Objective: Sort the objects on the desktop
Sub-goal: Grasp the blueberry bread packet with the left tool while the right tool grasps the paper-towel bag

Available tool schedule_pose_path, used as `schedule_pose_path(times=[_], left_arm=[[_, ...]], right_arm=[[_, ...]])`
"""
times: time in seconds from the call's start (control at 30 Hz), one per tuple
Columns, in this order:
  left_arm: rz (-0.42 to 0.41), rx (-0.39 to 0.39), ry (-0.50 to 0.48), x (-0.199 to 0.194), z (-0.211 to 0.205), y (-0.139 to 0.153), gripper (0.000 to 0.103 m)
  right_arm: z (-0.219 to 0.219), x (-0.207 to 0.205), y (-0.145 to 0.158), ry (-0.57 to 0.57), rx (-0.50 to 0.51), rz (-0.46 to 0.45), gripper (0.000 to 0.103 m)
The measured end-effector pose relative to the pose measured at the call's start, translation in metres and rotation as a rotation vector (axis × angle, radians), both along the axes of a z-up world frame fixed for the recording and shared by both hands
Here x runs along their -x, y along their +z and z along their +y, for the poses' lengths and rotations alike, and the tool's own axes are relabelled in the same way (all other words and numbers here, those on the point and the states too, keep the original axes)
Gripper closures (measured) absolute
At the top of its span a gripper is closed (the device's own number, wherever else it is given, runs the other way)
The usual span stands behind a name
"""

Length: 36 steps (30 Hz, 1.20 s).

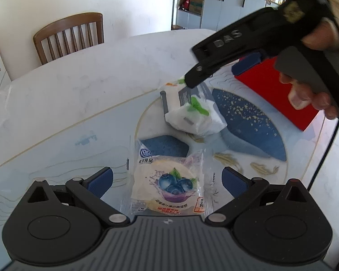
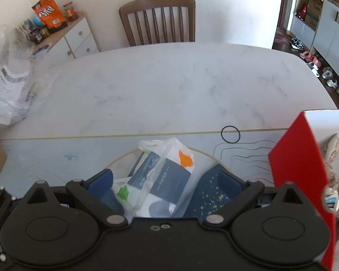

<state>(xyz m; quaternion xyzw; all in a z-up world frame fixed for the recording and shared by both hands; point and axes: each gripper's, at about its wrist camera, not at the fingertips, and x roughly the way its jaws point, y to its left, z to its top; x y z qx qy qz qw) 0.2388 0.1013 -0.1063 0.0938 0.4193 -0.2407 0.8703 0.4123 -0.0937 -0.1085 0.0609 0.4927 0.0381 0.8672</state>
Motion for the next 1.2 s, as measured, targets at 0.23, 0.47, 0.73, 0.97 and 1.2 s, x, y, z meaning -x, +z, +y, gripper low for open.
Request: schedule_pose_path(times=[0.23, 0.47, 0.73, 0.97, 1.2], left_arm=[[0.006, -0.026, -0.011, -0.003, -0.005, -0.013, 0.000], [-0.009, -0.069, -0.028, -0.001, -0.015, -0.024, 0.000], [-0.019, -0.094, -0.013, -0.002, -0.018, -0.031, 0.001], [-0.019, -0.070, -0.008, -0.002, -0.013, -0.026, 0.011], [-0.028, -0.071, -0.013, 0.001, -0.010, -0.021, 0.023]], right_arm=[[0.007, -0.020, -0.029, -0.037, 0.015, 0.055, 0.004], [0.012, -0.029, -0.047, -0.043, 0.032, 0.098, 0.004], [0.014, -0.032, -0.057, -0.047, 0.057, 0.110, 0.003], [0.017, -0.031, -0.058, -0.025, 0.087, 0.101, 0.005], [0.018, -0.027, -0.055, -0.005, 0.089, 0.093, 0.022]])
